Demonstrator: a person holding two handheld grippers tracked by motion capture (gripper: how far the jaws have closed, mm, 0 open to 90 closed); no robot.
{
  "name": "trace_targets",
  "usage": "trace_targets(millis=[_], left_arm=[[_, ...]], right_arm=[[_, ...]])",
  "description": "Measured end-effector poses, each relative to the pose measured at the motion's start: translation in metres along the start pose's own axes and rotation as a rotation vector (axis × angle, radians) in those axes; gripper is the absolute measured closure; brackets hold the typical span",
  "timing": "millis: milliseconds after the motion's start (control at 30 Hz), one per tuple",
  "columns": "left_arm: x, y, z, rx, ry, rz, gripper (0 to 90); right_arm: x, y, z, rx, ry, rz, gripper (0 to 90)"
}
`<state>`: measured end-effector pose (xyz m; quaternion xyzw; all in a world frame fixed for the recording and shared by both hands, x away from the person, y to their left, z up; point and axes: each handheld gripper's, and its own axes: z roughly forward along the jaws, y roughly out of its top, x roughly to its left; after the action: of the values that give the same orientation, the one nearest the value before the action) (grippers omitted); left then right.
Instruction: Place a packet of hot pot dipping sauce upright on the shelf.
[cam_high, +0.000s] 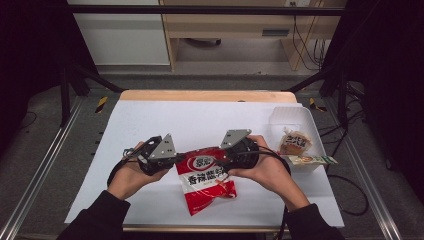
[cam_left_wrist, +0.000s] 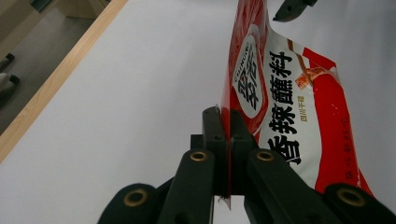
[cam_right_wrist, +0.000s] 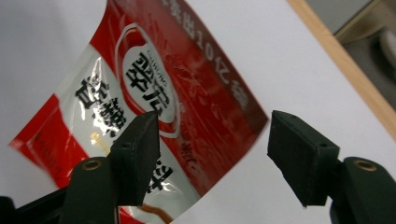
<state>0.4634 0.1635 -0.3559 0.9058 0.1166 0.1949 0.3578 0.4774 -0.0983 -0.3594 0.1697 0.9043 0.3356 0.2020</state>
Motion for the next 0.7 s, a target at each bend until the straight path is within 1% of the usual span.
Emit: trace_targets(millis=[67,100,167,200,233,267,300,333,433,567,633,667,700], left_arm=[[0.000,0.002,-0.001,-0.001,-0.001,0.005,90.0],[0.000,0.003,-0.002,-0.002,-0.002,0.009,90.0],[-0.001,0.004,-0.002,-0.004,-0.003,0.012,90.0],[-0.001,0.004,-0.003,-0.007,-0.006,0.013,90.0],[-0.001,0.004,-0.003,-0.007,-0.006,0.013,90.0],[-0.001,0.005,-0.004,-0.009,-0.007,0.016,90.0],[-0.002,0.005,-0.004,-0.012,-0.009,0.014,90.0],[-0.002,0.005,-0.004,-0.012,-0.009,0.014,90.0],[-0.002,0.007,-0.006,-0.016,-0.013,0.019,90.0],[-0.002,0.008,-0.007,-0.017,-0.016,0.023,90.0],[-0.002,0.008,-0.008,-0.021,-0.017,0.016,90.0],[-0.001,0.008,-0.008,-0.023,-0.017,0.014,90.0],[-0.001,0.008,-0.008,-0.023,-0.017,0.014,90.0]], right_arm=[[-0.001,0.002,0.000,0.019,0.027,-0.006,38.1],[-0.001,0.003,0.000,0.016,0.035,-0.008,42.4],[-0.002,0.006,-0.002,0.022,0.049,-0.017,47.6],[-0.003,0.007,-0.003,0.027,0.054,-0.028,53.0],[-0.003,0.007,-0.003,0.027,0.054,-0.028,53.0],[-0.003,0.009,-0.003,0.035,0.068,-0.038,57.9],[-0.003,0.009,-0.004,0.037,0.072,-0.039,61.6],[-0.003,0.009,-0.004,0.037,0.072,-0.039,61.6],[-0.001,0.013,-0.004,0.048,0.095,-0.062,70.0],[0.000,0.017,-0.005,0.061,0.112,-0.072,76.7],[0.001,0.019,-0.006,0.073,0.116,-0.079,81.2],[0.001,0.020,-0.006,0.082,0.123,-0.091,84.3],[0.001,0.020,-0.006,0.082,0.123,-0.091,84.3]])
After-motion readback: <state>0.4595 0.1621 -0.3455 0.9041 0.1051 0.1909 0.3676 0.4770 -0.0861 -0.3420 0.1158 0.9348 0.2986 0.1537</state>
